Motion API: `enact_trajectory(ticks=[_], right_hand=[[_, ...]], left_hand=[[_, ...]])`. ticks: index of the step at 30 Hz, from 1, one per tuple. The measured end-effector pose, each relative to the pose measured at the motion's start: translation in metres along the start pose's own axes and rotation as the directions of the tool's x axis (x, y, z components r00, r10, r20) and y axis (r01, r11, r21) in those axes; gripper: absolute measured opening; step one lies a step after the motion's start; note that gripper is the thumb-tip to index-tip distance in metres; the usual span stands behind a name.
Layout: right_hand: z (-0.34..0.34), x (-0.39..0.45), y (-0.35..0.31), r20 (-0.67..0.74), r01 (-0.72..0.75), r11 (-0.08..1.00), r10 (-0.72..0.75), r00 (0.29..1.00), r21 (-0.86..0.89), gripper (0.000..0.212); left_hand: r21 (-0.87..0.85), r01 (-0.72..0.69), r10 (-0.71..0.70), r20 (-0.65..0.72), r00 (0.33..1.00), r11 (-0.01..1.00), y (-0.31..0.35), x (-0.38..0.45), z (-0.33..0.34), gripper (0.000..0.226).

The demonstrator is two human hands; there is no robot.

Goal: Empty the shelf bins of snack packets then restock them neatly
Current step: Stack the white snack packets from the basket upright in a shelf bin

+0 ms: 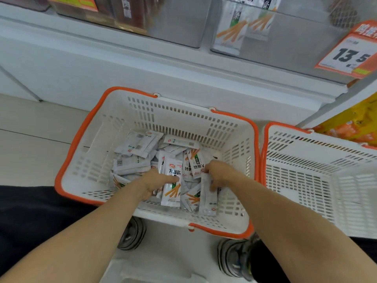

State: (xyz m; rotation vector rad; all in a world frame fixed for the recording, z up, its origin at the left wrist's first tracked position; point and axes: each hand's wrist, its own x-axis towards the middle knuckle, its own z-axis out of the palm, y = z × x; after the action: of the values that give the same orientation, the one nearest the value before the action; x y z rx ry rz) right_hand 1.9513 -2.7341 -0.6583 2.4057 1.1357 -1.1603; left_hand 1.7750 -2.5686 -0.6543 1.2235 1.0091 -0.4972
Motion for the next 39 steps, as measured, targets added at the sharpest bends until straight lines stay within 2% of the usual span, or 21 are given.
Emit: enact_trajectory(ticks=[3, 6, 9, 11, 13, 15, 17, 18, 19, 20, 22, 23, 24, 26, 28, 30, 32, 35, 36, 39], right_hand=[[-0.021, -0.004, 0.000, 0.005, -0.006, 0.996, 0.005, 1.000, 0.084, 0.034], [-0.056, -0.013, -0.001, -0.103, 0.017, 0.944, 0.017, 0.995, 0.328, 0.036], [-0.072, -0.022, -0.014, -0.345, 0.165, 0.803, 0.054, 0.937, 0.572, 0.029], [-0.069, -0.032, -0.038, -0.449, 0.277, 0.682, 0.084, 0.890, 0.677, 0.024], [-0.056, -0.036, -0.062, -0.480, 0.352, 0.637, 0.032, 0.877, 0.686, 0.017], [-0.041, -0.036, -0.078, -0.480, 0.384, 0.637, -0.025, 0.877, 0.668, 0.016], [-0.032, -0.035, -0.084, -0.486, 0.408, 0.616, -0.046, 0.873, 0.674, 0.016], [-0.030, -0.034, -0.084, -0.491, 0.426, 0.621, -0.074, 0.868, 0.659, 0.018], [-0.030, -0.036, -0.085, -0.488, 0.446, 0.647, -0.128, 0.863, 0.619, 0.025], [-0.031, -0.038, -0.084, -0.472, 0.466, 0.668, -0.191, 0.861, 0.580, 0.032], [-0.035, -0.040, -0.080, -0.415, 0.493, 0.664, -0.290, 0.862, 0.562, 0.041], [-0.038, -0.040, -0.076, -0.381, 0.472, 0.658, -0.290, 0.878, 0.587, 0.042], [-0.040, -0.038, -0.070, -0.366, 0.436, 0.666, -0.253, 0.896, 0.605, 0.042], [-0.041, -0.031, -0.052, -0.349, 0.314, 0.750, -0.119, 0.930, 0.582, 0.041], [-0.035, -0.022, -0.030, -0.281, 0.151, 0.856, -0.007, 0.960, 0.495, 0.044], [-0.022, -0.017, -0.015, -0.141, 0.043, 0.938, 0.006, 0.990, 0.343, 0.048], [-0.005, -0.015, -0.014, -0.029, 0.026, 0.964, -0.019, 0.999, 0.266, 0.051], [0.023, -0.011, -0.021, 0.006, 0.070, 0.980, -0.072, 0.997, 0.184, 0.060], [0.032, -0.009, -0.023, -0.013, 0.091, 0.985, -0.090, 0.996, 0.147, 0.062], [0.043, -0.004, -0.024, -0.078, 0.131, 0.991, -0.128, 0.989, 0.029, 0.055]], left_hand=[[-0.045, -0.001, 0.000, -0.025, 1.000, 0.999, -0.001, 0.004, -0.002, 0.026], [-0.144, -0.017, 0.008, -0.064, 0.998, 0.989, 0.001, 0.005, -0.005, 0.023], [-0.319, -0.025, 0.000, -0.079, 0.997, 0.948, 0.005, 0.005, -0.008, 0.035], [-0.444, -0.062, 0.028, -0.083, 0.996, 0.894, 0.011, 0.002, -0.009, 0.024], [-0.534, -0.108, 0.069, -0.094, 0.993, 0.839, 0.018, -0.003, -0.011, 0.016], [-0.583, -0.146, 0.121, -0.083, 0.989, 0.799, 0.021, -0.004, -0.018, 0.035], [-0.610, -0.171, 0.161, -0.072, 0.984, 0.774, 0.017, -0.001, -0.026, 0.073], [-0.622, -0.168, 0.167, -0.060, 0.984, 0.765, 0.013, 0.004, -0.030, 0.085], [-0.614, -0.157, 0.159, -0.051, 0.986, 0.773, 0.012, 0.004, -0.031, 0.088], [-0.591, -0.142, 0.138, -0.053, 0.989, 0.794, 0.014, 0.001, -0.030, 0.080], [-0.562, -0.115, 0.091, -0.070, 0.993, 0.819, 0.015, -0.001, -0.030, 0.041], [-0.549, -0.096, 0.063, -0.078, 0.995, 0.830, 0.014, -0.002, -0.029, 0.033], [-0.527, -0.085, 0.048, -0.084, 0.995, 0.845, 0.013, -0.001, -0.029, 0.038], [-0.446, -0.074, 0.034, -0.098, 0.995, 0.892, 0.010, 0.002, -0.030, 0.053], [-0.282, -0.048, 0.017, -0.111, 0.994, 0.958, 0.007, 0.002, -0.029, 0.044], [-0.119, -0.015, 0.002, -0.104, 0.995, 0.993, 0.003, 0.005, -0.027, 0.042], [0.000, 0.028, -0.028, -0.067, 0.997, 1.000, 0.002, 0.007, -0.026, 0.049], [0.096, 0.076, -0.072, -0.037, 0.997, 0.992, 0.001, 0.006, -0.027, 0.067], [0.117, 0.081, -0.076, -0.046, 0.996, 0.990, 0.000, 0.006, -0.026, 0.067], [0.154, 0.091, -0.079, -0.083, 0.993, 0.984, -0.002, 0.006, -0.025, 0.043]])
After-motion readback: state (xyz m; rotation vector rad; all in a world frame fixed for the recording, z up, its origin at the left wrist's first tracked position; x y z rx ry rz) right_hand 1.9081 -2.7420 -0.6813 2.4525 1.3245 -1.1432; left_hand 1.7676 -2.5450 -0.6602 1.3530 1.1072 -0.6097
